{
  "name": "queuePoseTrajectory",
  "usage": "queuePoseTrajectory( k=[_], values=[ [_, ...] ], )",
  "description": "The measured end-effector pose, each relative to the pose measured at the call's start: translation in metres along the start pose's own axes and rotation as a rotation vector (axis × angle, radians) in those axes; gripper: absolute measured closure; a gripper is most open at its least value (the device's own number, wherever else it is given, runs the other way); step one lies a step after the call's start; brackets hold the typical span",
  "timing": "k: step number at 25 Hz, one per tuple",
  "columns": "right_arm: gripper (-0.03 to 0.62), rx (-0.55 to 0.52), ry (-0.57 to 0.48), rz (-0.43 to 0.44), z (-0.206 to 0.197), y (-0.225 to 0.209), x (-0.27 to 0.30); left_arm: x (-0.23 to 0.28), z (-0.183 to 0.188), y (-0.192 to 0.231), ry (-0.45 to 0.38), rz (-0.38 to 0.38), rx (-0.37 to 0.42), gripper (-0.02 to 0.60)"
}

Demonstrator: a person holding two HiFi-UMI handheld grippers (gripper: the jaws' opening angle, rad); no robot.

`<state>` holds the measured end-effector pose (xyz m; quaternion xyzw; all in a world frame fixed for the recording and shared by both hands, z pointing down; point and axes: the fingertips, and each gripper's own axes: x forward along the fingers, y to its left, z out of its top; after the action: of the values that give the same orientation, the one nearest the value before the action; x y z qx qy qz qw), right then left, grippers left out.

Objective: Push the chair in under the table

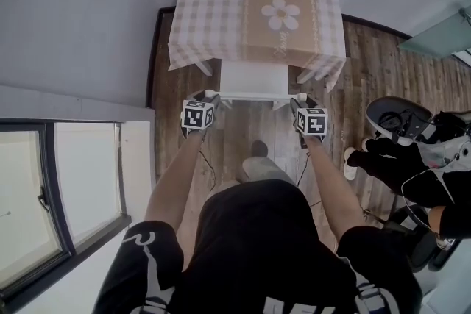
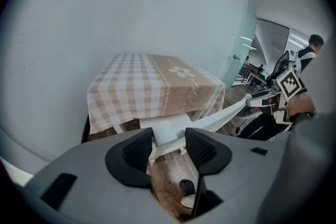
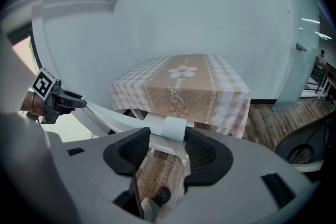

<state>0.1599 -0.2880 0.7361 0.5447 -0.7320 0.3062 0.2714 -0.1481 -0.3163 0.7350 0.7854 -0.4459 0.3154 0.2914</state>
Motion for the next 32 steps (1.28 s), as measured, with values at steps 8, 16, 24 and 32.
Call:
queuePoseTrajectory(
  k=[8, 16, 24, 32],
  values=[
    [0.376, -0.042, 0.003, 0.026, 0.010, -0.005, 0.006, 0.002, 0.008, 0.002, 0.001, 0.061, -0.028, 0.368],
    [0.370, -0.097, 0.008, 0.025, 0.010, -0.005, 0.006, 0.002, 0.006, 0.001, -0.001, 0.079, -0.037, 0.368],
    [0.367, -0.100, 0.032, 0.023, 0.010, -0.004, 0.005, 0.001, 0.005, 0.000, 0.026, 0.084, -0.047, 0.368],
    [0.364, -0.107, 0.020, 0.010, 0.012, -0.004, 0.006, 0.002, 0.007, 0.002, 0.029, 0.082, -0.033, 0.370]
  ],
)
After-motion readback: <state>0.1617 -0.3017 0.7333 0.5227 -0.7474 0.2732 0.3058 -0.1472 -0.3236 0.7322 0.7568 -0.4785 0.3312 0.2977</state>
